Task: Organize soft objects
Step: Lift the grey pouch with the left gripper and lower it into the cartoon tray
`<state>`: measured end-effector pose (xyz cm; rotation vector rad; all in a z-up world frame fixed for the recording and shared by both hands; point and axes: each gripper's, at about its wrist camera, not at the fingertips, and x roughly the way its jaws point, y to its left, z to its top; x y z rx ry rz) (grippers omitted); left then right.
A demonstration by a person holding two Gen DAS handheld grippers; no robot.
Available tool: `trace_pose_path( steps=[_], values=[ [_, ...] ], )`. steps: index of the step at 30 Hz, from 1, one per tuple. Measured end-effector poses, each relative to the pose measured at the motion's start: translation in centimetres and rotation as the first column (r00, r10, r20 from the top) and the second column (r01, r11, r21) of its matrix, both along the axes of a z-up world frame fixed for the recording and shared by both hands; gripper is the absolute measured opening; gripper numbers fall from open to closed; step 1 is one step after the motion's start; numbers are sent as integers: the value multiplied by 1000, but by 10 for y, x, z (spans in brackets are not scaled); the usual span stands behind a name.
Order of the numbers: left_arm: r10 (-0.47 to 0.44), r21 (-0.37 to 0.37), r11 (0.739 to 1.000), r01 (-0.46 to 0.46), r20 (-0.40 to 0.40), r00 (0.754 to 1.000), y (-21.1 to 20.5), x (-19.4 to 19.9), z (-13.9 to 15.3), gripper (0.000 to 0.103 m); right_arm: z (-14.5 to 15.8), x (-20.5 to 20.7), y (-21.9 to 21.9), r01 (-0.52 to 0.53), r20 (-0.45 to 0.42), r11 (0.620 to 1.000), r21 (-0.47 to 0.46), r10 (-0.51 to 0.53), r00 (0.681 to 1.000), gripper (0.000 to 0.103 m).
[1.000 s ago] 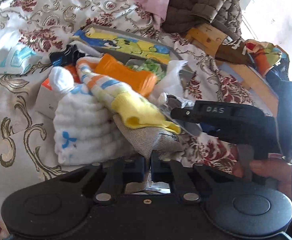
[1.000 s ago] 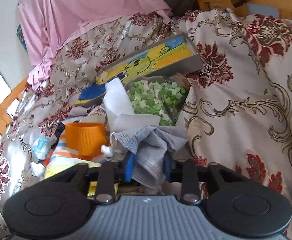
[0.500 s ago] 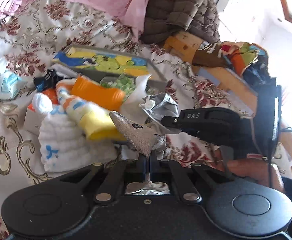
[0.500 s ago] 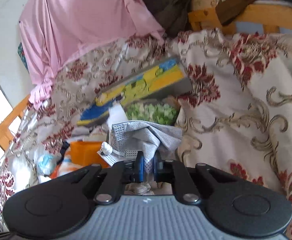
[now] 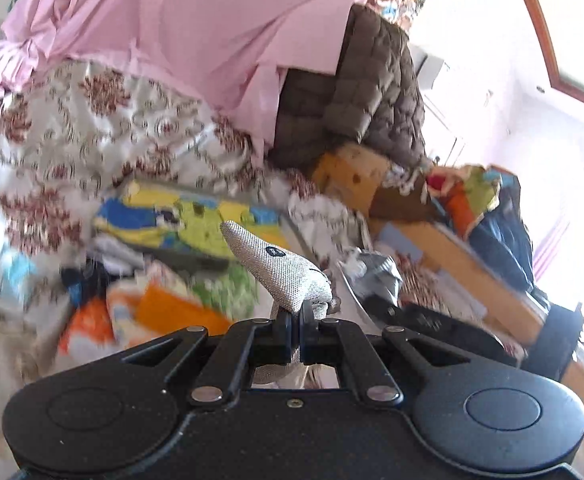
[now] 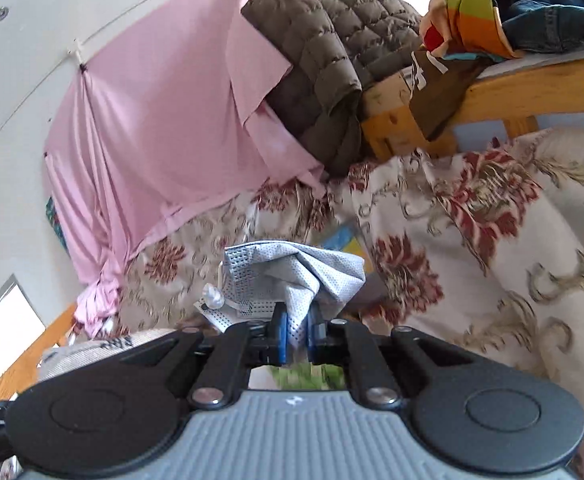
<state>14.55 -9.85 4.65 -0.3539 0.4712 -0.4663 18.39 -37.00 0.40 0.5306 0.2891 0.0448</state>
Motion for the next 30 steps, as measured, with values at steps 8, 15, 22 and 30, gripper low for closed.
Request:
trace_pose_path(
  steps=[8, 15, 22, 30],
  values=[
    [77, -41, 996, -73, 100, 992, 1, 76, 25, 2, 7, 96, 4, 33, 18, 999, 14, -34, 999, 11],
    [137, -13, 991, -136, 84, 987, -10, 167, 11, 3, -12, 160, 8, -17, -25, 997, -82, 15, 1000, 11],
    [180, 1, 984, -180, -23, 983, -22, 241, -30, 3, -29, 197, 10, -56, -122, 986, -158, 37, 992, 11],
    [214, -18, 975, -221, -185, 959, -23, 282, -67, 3, -42, 207, 14, -93, -215, 980, -174, 54, 975, 16]
  ],
)
